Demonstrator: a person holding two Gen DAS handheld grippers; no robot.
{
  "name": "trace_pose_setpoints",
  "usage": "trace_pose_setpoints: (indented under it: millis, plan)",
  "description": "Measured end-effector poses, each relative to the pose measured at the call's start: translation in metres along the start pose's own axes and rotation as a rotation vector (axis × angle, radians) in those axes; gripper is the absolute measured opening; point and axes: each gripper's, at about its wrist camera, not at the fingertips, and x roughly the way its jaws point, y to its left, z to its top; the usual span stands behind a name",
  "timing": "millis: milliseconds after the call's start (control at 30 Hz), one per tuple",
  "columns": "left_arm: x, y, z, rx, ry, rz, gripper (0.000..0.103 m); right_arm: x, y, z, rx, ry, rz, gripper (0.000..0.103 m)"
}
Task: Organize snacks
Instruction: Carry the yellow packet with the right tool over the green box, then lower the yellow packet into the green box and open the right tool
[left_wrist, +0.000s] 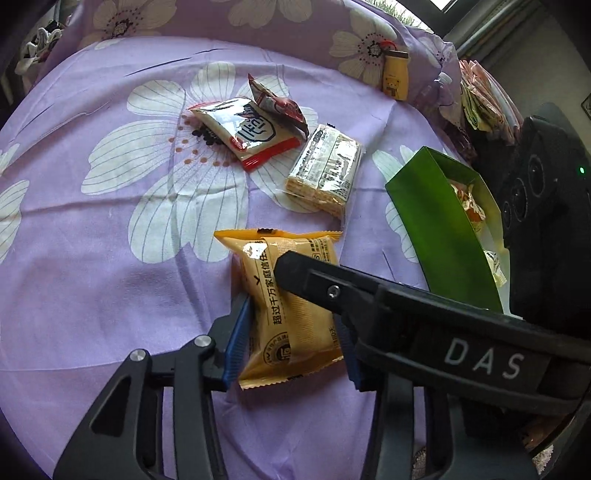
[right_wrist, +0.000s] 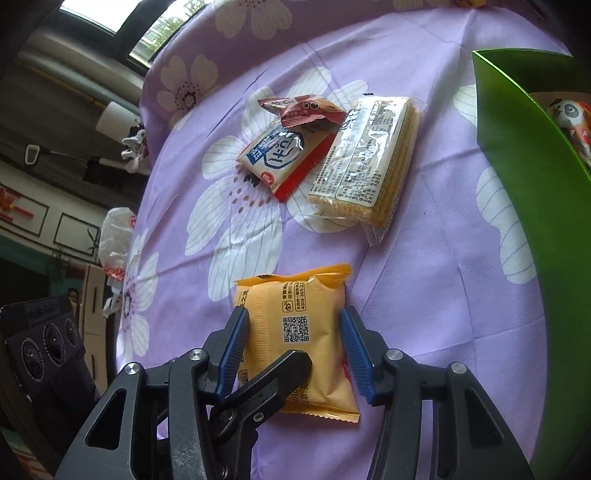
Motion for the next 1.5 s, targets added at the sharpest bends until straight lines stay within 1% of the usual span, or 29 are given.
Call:
trace_pose_setpoints:
  millis: [100,200,333,433,567,800,1000,1200,1500]
  plan:
    - [-0.011,-0.008,0.002,0.012,-0.043,0.005,0.04,-0.013,0.006,-0.001,-0.029,-0.037,-0.006,0.052]
    - [-0.028,-0.026,0.005,0.051,-0.118,0.012,0.04,-0.039,0.015,-0.001,-0.073,-0.115,-0.004,0.052]
    - [-0.047,-0.057,0.009,0.122,-0.195,-0.005,0.042,-0.082,0.021,-0.003,-0.111,-0.231,-0.014,0.053]
    - [-0.053,-0.082,0.011,0.172,-0.233,-0.025,0.042,-0.112,0.015,-0.005,-0.114,-0.306,-0.02,0.053]
    - [-0.054,-0.113,0.012,0.229,-0.254,-0.062,0.042,-0.146,-0.001,-0.007,-0.092,-0.39,-0.039,0.053]
    - [-0.039,-0.169,0.014,0.328,-0.235,-0.121,0.042,-0.186,-0.037,-0.012,-0.027,-0.48,-0.106,0.053]
    - [-0.017,-0.199,0.013,0.366,-0.188,-0.178,0.042,-0.203,-0.072,-0.015,0.063,-0.503,-0.154,0.053]
    - [0.012,-0.213,0.013,0.363,-0.107,-0.226,0.041,-0.204,-0.105,-0.013,0.148,-0.472,-0.218,0.053]
    - [0.043,-0.22,0.011,0.332,0.0,-0.279,0.04,-0.197,-0.131,-0.011,0.222,-0.416,-0.275,0.053]
